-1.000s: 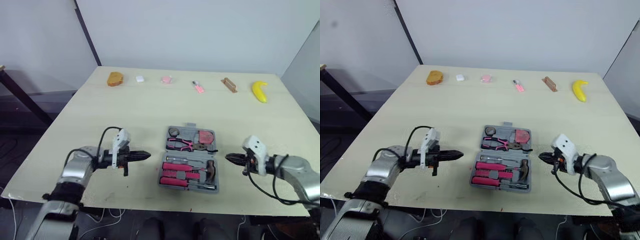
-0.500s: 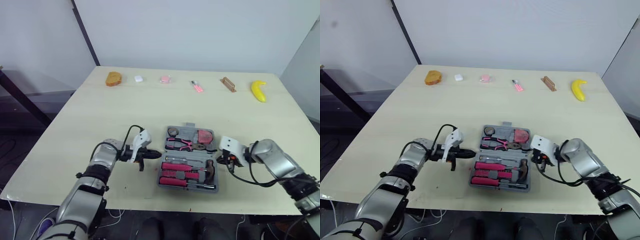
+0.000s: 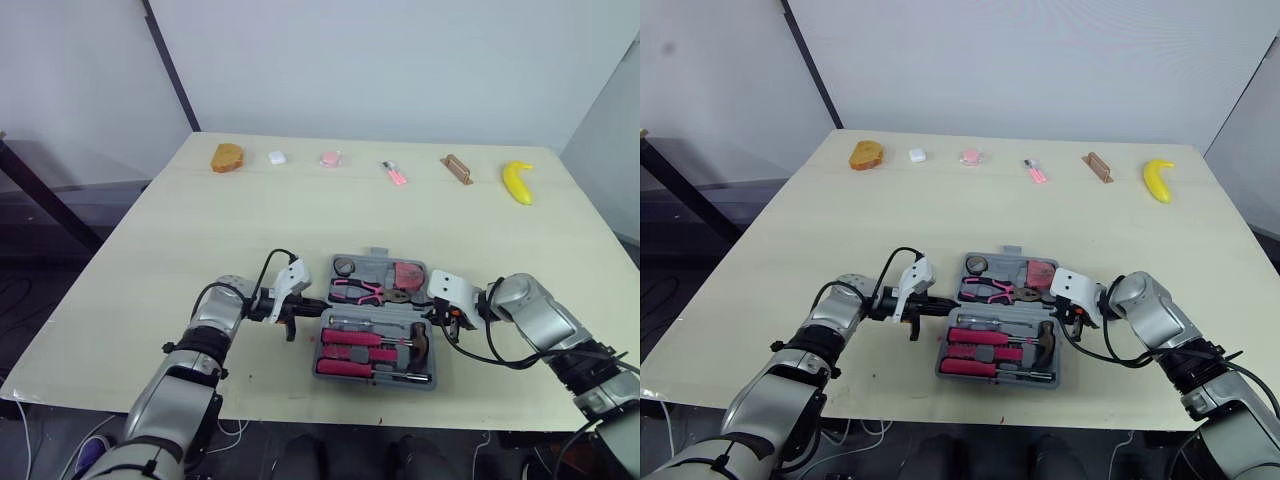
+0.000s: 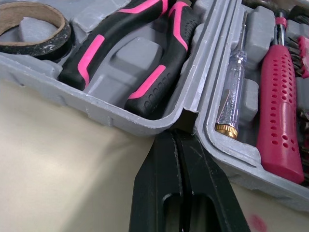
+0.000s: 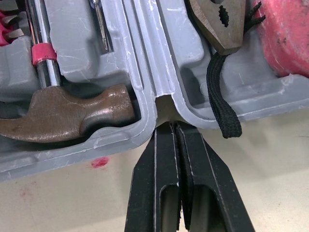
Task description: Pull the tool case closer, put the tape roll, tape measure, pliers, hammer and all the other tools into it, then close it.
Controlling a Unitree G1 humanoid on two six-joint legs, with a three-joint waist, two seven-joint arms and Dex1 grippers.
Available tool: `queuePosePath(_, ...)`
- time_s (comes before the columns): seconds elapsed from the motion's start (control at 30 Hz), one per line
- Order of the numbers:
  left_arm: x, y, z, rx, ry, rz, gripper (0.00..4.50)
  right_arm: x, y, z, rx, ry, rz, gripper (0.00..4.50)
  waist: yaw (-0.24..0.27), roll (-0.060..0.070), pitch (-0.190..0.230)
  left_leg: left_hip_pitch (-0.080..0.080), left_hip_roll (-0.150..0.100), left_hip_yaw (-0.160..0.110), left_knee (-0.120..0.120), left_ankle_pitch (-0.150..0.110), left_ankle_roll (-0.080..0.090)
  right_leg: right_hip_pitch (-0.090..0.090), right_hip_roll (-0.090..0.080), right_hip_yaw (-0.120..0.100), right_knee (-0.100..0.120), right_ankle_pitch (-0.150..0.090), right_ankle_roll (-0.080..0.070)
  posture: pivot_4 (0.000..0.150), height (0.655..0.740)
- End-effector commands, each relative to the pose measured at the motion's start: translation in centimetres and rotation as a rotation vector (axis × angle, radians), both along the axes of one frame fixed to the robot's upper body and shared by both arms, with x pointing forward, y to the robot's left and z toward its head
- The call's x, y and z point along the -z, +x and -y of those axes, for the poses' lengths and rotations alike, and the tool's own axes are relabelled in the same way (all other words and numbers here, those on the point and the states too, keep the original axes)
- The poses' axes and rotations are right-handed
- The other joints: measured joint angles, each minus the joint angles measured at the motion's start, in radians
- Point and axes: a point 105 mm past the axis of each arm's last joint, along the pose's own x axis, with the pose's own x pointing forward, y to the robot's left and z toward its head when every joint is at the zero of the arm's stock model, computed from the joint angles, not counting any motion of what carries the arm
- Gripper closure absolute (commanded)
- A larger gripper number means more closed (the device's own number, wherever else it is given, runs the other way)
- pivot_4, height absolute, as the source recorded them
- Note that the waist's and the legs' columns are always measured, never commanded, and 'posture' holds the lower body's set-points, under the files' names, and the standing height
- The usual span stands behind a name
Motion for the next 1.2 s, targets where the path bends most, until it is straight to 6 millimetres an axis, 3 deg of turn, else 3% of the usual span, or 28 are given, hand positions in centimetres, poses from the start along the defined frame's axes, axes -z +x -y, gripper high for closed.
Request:
queuePosePath(0.03, 0.1, -1.3, 0.8, 0.065, -0.019, -0.007, 4.50, -0.5, -0.9, -1.8, -0.072, 0.053, 0.000, 4.40, -0.001, 0.000, 0.000, 0.000, 0.000, 0.000, 0.000, 0.000, 0.000, 0.000, 0.000, 0.000, 0.000, 0.000, 0.000, 0.150, 0.7400)
queuePosePath(0.63, 1.0, -3.7, 1.0, 0.072, -0.013, -0.045, 4.50, 0.1, -2.5, -0.7, -0.057, 0.040, -0.035, 4.40, 0.003, 0.000, 0.000, 0.000, 0.000, 0.000, 0.000, 0.000, 0.000, 0.000, 0.000, 0.000, 0.000, 0.000, 0.000, 0.150, 0.7400)
queuePosePath(1.2, 1.3, -4.7, 1.0, 0.076, -0.013, -0.064, 4.50, 0.3, -3.2, 0.0, -0.041, 0.033, -0.059, 4.40, 0.004, 0.000, 0.000, 0.000, 0.000, 0.000, 0.000, 0.000, 0.000, 0.000, 0.000, 0.000, 0.000, 0.000, 0.000, 0.150, 0.7400)
